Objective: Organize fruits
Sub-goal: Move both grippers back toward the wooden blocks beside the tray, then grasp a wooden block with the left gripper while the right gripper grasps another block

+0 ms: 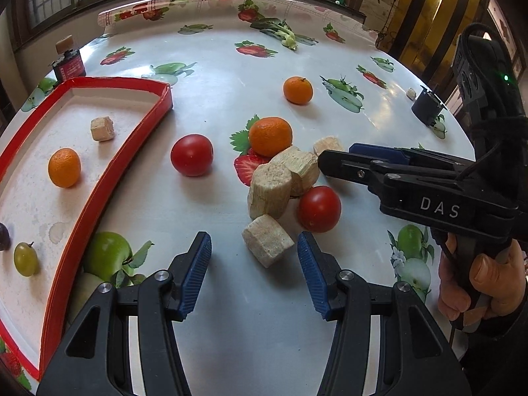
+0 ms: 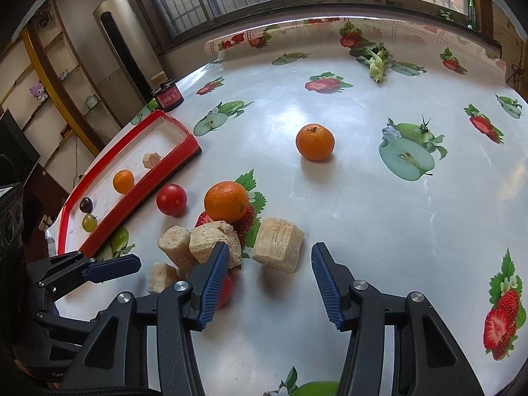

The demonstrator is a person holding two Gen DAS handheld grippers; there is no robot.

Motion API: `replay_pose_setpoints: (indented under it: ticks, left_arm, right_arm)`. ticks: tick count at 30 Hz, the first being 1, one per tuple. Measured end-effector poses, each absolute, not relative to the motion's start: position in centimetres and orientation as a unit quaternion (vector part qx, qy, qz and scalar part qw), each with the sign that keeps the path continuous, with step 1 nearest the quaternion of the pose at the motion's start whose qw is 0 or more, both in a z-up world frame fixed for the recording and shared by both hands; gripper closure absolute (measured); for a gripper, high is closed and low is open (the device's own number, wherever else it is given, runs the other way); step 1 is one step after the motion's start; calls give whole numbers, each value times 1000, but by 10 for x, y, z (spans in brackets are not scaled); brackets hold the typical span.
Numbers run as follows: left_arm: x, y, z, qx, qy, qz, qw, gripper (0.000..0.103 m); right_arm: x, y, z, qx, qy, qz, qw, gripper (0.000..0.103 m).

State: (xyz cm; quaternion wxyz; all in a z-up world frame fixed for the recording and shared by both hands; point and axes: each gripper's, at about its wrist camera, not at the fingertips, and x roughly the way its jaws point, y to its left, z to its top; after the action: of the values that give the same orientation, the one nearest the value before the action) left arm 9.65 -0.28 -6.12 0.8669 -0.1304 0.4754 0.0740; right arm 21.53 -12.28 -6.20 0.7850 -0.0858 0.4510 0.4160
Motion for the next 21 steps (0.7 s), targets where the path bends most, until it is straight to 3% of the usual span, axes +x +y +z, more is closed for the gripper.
replay_pose_setpoints:
  ticks: [2, 5, 8, 12, 19, 21]
  left_arm:
    - [101, -5, -63, -121, 471, 72, 871, 52]
    - [105, -9, -63, -114, 470, 59, 873, 74]
    - [104, -8, -62, -122, 469, 48, 873, 74]
    - [93, -3, -58, -132, 462, 50, 875, 74]
    - [76, 7, -48, -140, 451, 63, 879, 73]
    - [72, 8, -46, -140, 448, 66, 881, 73]
  right_arm:
    - [218, -121, -63, -81, 452, 417, 785, 52]
    - [218, -120, -63, -75, 452, 424, 781, 58]
    - [216, -118, -64, -84, 453, 423, 780, 72]
    - [211, -123, -59, -86, 444, 421, 786, 78]
    - [202, -130, -52, -92, 434, 418, 793, 79]
    - [204, -127, -56, -89, 448, 421, 784, 72]
